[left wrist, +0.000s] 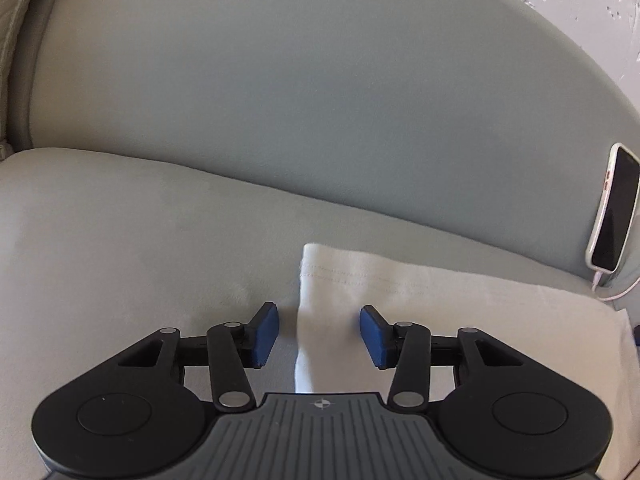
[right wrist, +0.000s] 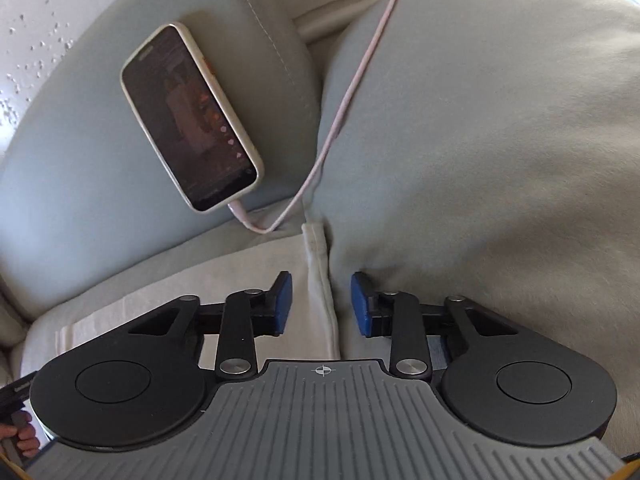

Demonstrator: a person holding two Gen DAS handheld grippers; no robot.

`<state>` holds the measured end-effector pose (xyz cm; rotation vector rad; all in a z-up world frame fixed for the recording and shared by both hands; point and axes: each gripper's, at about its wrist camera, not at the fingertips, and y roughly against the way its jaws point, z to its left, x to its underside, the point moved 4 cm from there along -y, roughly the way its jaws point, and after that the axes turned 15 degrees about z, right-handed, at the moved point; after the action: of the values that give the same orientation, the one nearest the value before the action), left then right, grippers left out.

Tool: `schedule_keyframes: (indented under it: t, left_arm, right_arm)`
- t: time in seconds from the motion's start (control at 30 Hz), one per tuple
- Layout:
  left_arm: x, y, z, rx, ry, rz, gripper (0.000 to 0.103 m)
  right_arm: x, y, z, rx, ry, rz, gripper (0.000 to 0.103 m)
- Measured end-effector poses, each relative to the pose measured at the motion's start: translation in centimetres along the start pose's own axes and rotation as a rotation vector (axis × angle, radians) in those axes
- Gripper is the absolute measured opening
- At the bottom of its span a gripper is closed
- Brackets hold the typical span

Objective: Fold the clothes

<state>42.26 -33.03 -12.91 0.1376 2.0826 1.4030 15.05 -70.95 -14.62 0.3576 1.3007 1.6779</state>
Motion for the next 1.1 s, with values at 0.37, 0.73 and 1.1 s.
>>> schedule_keyframes:
  t: [0.37,0.73,1.1]
  left_arm:
    - [-1.2,-0.1,-1.9,-0.064,-0.146,-0.012,0.004]
    - [3.2,10.7,-4.0,-0.111,-0.15,-0.055,0.003]
    - [18.1,19.9,-2.3,-0.123,-0.123,0.03,0.003]
  right_arm:
    - [-2.2,-2.5,1.7,0.056,0.039,-0.017,0.006]
    - [2.5,6.3,2.7,0.077,-0.01,-0.059,0.007]
    - [15.5,17.2,-2.1,0.019,-0.053,0.078,0.007]
